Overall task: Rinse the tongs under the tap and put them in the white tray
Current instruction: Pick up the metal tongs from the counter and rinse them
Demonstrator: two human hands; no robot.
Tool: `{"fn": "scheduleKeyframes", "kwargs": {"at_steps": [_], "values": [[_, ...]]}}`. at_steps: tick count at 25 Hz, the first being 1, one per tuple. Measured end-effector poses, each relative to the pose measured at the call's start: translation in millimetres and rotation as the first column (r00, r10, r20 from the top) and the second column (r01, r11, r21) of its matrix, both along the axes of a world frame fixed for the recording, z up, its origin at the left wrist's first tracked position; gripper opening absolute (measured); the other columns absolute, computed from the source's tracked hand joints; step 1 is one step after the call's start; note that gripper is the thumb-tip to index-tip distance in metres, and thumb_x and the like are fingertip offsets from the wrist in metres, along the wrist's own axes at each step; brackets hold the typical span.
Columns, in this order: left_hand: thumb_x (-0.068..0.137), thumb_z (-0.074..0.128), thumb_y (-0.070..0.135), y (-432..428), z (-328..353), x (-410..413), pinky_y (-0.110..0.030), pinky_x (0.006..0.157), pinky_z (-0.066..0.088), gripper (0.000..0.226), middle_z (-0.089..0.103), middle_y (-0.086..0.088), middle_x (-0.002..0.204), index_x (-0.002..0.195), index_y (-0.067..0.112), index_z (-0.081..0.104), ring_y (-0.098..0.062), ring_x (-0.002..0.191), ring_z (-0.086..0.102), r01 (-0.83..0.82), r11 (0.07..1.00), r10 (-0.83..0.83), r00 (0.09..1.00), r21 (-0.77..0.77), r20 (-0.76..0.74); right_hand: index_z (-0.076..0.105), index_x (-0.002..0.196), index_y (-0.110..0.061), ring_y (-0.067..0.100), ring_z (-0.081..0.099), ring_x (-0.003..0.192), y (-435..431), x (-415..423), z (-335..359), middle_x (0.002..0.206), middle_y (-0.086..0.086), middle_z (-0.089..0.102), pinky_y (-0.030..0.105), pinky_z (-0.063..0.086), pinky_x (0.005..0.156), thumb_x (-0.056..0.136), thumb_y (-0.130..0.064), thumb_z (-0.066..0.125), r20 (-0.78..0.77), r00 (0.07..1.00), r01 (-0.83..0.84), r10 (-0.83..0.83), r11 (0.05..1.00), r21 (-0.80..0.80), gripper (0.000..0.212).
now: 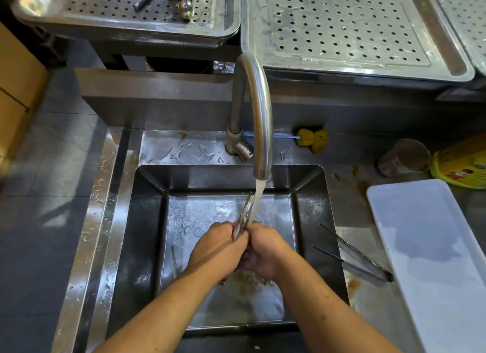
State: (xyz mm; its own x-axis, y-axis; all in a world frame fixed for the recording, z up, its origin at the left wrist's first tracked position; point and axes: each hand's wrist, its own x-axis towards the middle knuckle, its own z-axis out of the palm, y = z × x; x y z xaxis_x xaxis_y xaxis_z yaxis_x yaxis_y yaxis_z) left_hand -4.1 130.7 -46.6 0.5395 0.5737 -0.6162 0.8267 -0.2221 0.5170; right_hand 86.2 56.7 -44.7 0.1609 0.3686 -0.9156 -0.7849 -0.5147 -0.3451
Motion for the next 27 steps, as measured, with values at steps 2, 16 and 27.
{"fn": "scheduleKeyframes", "kwargs": {"at_steps": [2,16,27], "values": [[0.076,0.071,0.043,7,0,-2,-0.034,0.057,0.057,0.024,0.073,0.002,0.085,0.094,0.029,0.062,-0.010,0.070,0.072,-0.047,0.970,0.081,0.988,-0.240,0.134,0.069,0.108,-0.011,0.025,0.062,0.061,-3,1,-1,0.077,0.013,0.068,0.041,0.054,0.070,0.109,-0.027,0.035,0.011,0.999,0.031,-0.031,0.999,-0.034,0.037],[0.094,0.080,0.020,19,-12,33,-0.030,0.051,0.057,0.024,0.077,-0.015,0.086,0.108,0.004,0.068,-0.023,0.064,0.074,-0.209,0.749,0.350,0.930,-0.629,0.109,0.076,0.078,-0.009,0.011,0.055,0.034,-39,5,1,0.051,0.002,0.066,0.016,0.039,0.036,0.104,-0.041,0.055,0.116,0.993,-0.012,0.025,0.994,-0.109,0.046],[0.108,0.047,0.014,24,-21,56,-0.042,0.075,0.051,0.028,0.069,-0.021,0.089,0.093,0.010,0.071,-0.033,0.079,0.063,-0.470,0.815,0.527,0.845,-0.340,0.095,0.060,0.123,-0.011,0.022,0.059,0.054,-30,-13,7,0.076,0.011,0.068,0.029,0.051,0.051,0.109,-0.040,0.045,-0.102,0.986,0.148,-0.132,0.975,0.166,0.035]]}}
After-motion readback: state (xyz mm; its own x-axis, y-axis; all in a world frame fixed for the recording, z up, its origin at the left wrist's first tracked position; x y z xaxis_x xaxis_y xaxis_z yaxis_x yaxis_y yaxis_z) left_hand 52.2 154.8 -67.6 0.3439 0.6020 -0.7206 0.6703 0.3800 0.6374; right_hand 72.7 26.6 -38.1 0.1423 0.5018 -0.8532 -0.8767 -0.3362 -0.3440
